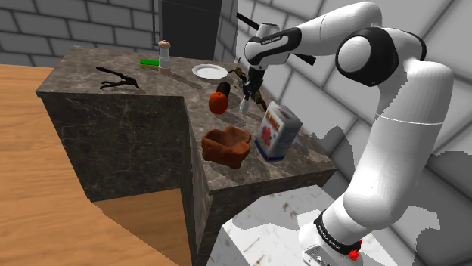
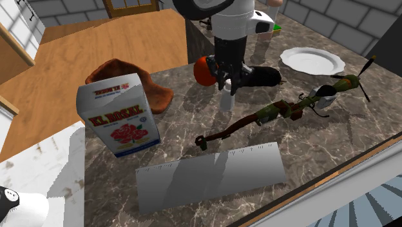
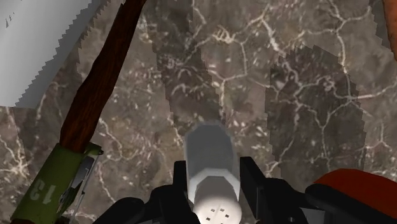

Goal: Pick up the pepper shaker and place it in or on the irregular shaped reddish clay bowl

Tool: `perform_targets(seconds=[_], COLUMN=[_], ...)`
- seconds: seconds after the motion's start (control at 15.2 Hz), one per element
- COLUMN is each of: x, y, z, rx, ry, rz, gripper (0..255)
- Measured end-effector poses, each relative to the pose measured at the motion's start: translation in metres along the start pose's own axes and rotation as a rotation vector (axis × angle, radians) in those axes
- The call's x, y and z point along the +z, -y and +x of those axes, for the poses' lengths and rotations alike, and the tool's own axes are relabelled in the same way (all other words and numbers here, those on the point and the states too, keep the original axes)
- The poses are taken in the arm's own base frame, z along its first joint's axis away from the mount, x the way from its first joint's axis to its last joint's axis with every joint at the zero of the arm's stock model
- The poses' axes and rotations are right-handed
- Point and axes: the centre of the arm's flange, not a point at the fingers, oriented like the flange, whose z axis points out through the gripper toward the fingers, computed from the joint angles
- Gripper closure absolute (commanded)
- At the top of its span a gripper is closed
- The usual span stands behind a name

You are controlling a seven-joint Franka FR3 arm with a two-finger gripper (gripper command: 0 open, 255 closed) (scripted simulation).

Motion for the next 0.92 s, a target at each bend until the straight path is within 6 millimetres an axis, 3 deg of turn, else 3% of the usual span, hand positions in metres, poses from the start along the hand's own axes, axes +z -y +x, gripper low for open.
perform_targets(seconds=[0.92], x=[-0.072], y=[-0.006], z=[0.001], rx=[0.000], ry=[0.000], rz=[0.000], gripper=[255])
